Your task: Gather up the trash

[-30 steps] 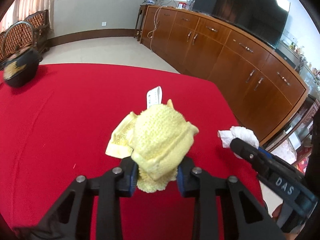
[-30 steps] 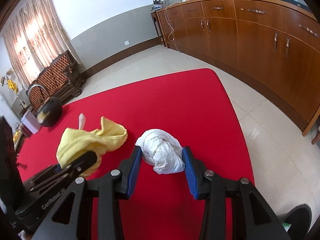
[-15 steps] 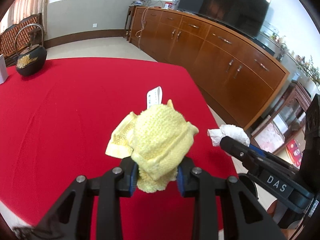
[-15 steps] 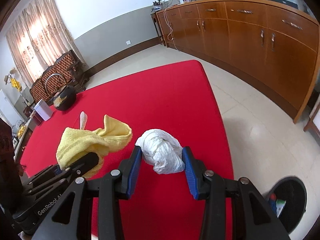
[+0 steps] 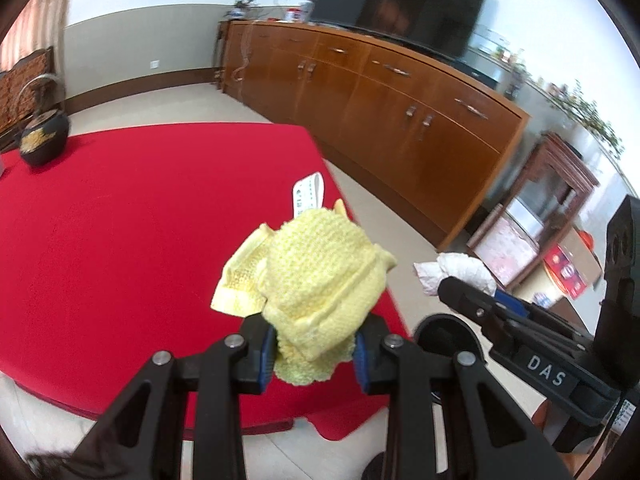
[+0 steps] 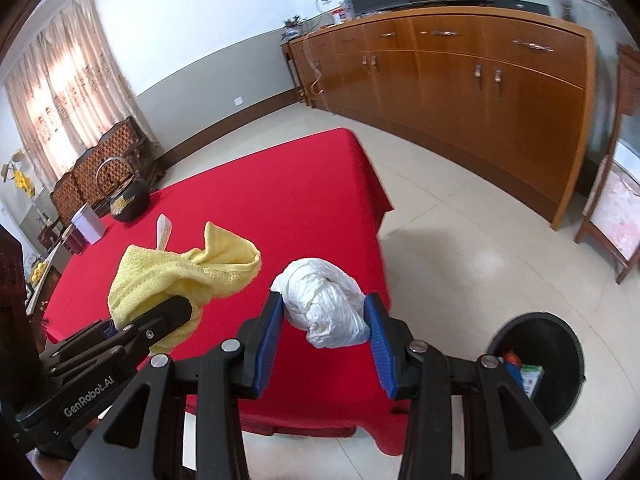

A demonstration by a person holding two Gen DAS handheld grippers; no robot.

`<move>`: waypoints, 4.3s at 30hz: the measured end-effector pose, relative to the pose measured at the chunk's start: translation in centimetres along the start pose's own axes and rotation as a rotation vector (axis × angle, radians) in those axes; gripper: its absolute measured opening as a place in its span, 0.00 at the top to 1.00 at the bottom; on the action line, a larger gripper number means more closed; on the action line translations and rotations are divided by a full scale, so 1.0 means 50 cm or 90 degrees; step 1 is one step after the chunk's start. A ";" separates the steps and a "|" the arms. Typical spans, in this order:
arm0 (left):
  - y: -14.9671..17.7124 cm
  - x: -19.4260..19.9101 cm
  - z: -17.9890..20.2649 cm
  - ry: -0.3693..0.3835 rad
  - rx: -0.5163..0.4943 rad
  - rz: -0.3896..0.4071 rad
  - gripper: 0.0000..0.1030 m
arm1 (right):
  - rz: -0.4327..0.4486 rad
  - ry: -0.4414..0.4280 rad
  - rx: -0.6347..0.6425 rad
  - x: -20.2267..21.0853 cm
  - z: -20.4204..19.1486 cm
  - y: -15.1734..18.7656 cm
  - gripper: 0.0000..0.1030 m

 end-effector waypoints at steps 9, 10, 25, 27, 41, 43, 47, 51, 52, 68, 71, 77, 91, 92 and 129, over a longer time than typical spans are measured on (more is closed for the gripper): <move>0.030 -0.029 0.146 0.079 -0.059 -0.031 0.69 | 0.023 0.076 -0.063 0.110 0.163 0.045 0.57; 0.033 -0.035 0.166 0.087 -0.067 -0.034 0.69 | 0.025 0.084 -0.070 0.120 0.180 0.053 0.57; 0.140 -0.111 0.339 0.155 -0.133 -0.116 0.69 | 0.015 0.184 -0.175 0.213 0.426 0.165 0.57; 0.154 -0.124 0.357 0.159 -0.141 -0.128 0.69 | 0.009 0.195 -0.190 0.219 0.459 0.184 0.57; 0.220 -0.233 0.438 0.161 -0.155 -0.195 0.69 | -0.057 0.223 -0.244 0.160 0.622 0.237 0.57; 0.224 -0.249 0.443 0.155 -0.158 -0.200 0.69 | -0.064 0.224 -0.246 0.144 0.633 0.232 0.57; 0.232 -0.270 0.450 0.154 -0.162 -0.209 0.69 | -0.075 0.225 -0.253 0.111 0.665 0.223 0.57; 0.240 -0.295 0.459 0.149 -0.159 -0.220 0.68 | -0.098 0.217 -0.270 0.077 0.695 0.225 0.57; 0.242 -0.301 0.460 0.148 -0.158 -0.223 0.68 | -0.104 0.216 -0.271 0.070 0.700 0.226 0.57; 0.302 -0.396 0.460 0.127 -0.126 -0.309 0.67 | -0.183 0.225 -0.277 -0.024 0.753 0.229 0.57; 0.306 -0.410 0.462 0.127 -0.123 -0.323 0.64 | -0.191 0.226 -0.282 -0.044 0.762 0.224 0.57; 0.302 -0.427 0.461 0.126 -0.111 -0.338 0.55 | -0.176 0.228 -0.298 -0.065 0.776 0.195 0.51; 0.237 -0.367 0.436 0.121 -0.134 -0.244 0.48 | -0.099 0.239 -0.312 -0.023 0.777 0.147 0.48; 0.231 -0.358 0.433 0.119 -0.138 -0.235 0.48 | -0.098 0.240 -0.310 -0.022 0.776 0.146 0.48; 0.126 0.301 0.101 -0.098 -0.048 0.100 0.12 | 0.017 0.058 -0.011 0.384 0.109 0.206 0.13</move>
Point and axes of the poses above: each gripper's, at about its wrist camera, not at the fingertips, and x roughly against the way its jaws point, z to its right, y to its underside, the point moved 7 cm from there along -x, roughly the way its jaws point, and after that the axes turned 2 degrees about y, right-handed, at the moved point
